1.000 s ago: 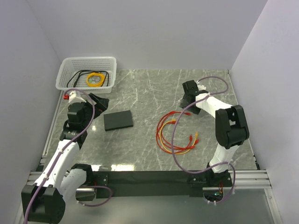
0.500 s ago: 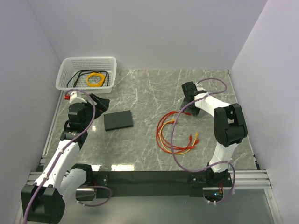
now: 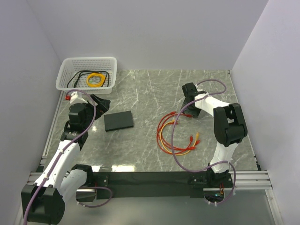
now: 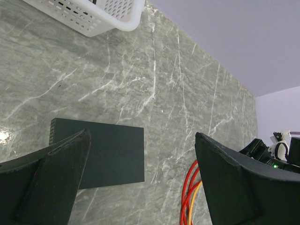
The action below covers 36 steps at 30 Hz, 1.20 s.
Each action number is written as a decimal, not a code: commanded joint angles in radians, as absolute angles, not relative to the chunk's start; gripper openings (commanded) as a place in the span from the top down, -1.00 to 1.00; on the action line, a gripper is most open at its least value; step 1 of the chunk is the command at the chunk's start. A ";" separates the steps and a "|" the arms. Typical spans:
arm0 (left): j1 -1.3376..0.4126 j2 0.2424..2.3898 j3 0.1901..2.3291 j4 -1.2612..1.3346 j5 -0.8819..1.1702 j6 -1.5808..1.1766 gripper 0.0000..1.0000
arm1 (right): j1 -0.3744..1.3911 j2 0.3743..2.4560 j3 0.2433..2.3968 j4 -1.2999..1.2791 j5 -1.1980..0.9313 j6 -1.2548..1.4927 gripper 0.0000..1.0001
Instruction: Insert the plug into the switch port
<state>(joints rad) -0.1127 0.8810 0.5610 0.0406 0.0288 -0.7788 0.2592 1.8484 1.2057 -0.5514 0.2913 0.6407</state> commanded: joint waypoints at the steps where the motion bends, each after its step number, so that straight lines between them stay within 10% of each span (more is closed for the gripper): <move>1: -0.118 0.885 0.563 0.074 0.028 -0.761 -0.99 | 0.256 1.844 1.226 -0.568 0.275 0.643 -0.30; 20: -0.123 0.887 0.572 0.052 0.015 -0.756 -0.99 | 0.334 1.859 1.170 -0.548 0.178 0.653 -0.20; 36: -0.123 0.907 0.597 0.018 0.003 -0.752 -0.99 | 0.426 1.982 1.353 -0.519 0.124 0.597 1.00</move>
<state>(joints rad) -0.1196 0.8997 0.5613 0.0208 0.0135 -0.7712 0.3813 1.9198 1.2903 -0.5438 0.1795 0.6178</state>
